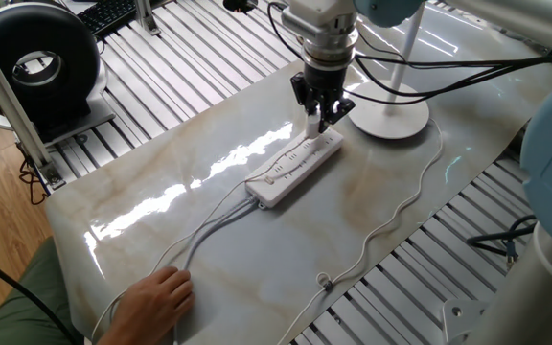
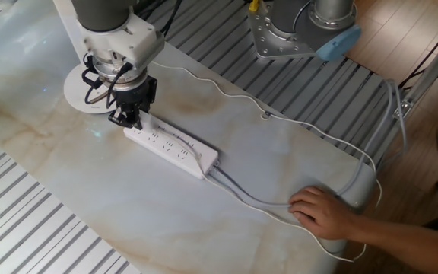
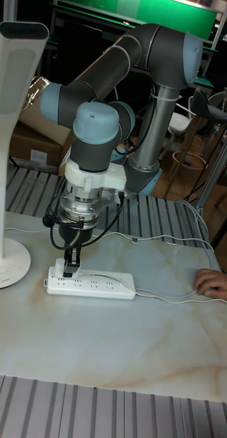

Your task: Plug in the power cord of the desk lamp, turn on the socket, and light up the desk lamp

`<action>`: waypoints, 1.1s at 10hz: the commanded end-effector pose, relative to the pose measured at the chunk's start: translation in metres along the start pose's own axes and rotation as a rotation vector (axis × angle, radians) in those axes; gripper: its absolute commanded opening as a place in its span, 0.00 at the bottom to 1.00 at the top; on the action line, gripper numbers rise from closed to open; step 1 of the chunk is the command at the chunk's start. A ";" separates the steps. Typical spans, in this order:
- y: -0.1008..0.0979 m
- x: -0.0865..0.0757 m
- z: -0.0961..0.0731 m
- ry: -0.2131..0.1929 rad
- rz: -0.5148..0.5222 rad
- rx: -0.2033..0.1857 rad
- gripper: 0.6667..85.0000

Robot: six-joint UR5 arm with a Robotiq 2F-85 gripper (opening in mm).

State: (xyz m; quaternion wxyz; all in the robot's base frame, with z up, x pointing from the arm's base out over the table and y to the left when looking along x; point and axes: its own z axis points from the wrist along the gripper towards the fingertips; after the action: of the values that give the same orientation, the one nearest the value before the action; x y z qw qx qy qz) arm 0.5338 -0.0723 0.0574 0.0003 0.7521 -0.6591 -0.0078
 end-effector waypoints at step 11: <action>0.006 0.001 0.007 -0.007 -0.058 0.014 0.00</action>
State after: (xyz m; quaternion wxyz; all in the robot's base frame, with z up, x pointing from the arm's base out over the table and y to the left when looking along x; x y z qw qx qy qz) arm 0.5309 -0.0742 0.0512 -0.0042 0.7715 -0.6363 -0.0041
